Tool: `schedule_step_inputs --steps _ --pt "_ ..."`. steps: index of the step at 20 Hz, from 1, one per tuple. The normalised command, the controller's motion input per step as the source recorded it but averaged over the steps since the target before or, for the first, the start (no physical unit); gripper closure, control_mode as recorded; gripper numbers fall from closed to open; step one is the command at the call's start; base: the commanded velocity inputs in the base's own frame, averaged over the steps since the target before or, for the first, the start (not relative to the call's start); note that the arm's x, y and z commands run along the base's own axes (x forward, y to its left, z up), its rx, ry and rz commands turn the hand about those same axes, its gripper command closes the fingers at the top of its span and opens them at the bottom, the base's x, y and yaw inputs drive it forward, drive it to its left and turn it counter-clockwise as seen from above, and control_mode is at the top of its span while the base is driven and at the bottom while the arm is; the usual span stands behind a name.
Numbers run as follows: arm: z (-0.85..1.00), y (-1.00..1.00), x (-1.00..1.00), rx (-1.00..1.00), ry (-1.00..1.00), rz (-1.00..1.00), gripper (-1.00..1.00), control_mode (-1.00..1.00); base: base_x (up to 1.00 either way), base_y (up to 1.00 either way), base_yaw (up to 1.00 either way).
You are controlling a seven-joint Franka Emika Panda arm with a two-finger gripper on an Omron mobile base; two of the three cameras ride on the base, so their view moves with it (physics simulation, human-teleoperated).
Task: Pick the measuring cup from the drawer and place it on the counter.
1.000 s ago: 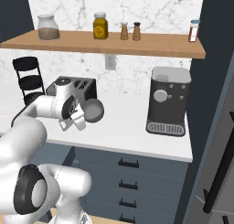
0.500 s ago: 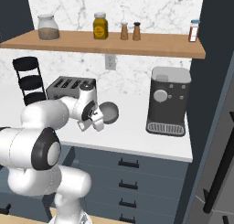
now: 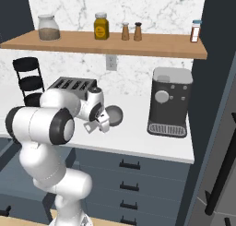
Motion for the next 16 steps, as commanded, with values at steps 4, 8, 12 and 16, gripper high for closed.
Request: schedule_step_inputs --steps 4,8,12,16 --pt "-0.46 0.0 0.04 0.0 0.0 0.0 1.0 -1.0 0.0 0.0 0.0" --pt "-0.43 0.0 0.14 0.0 0.0 0.0 1.0 -1.0 0.0 0.0 0.0" --pt "-0.49 0.0 0.27 0.0 0.01 0.0 1.0 -1.0 0.0 0.0 0.0" --pt "-0.47 0.0 0.29 0.0 0.01 0.0 1.0 -1.0 0.0 0.0 0.0"
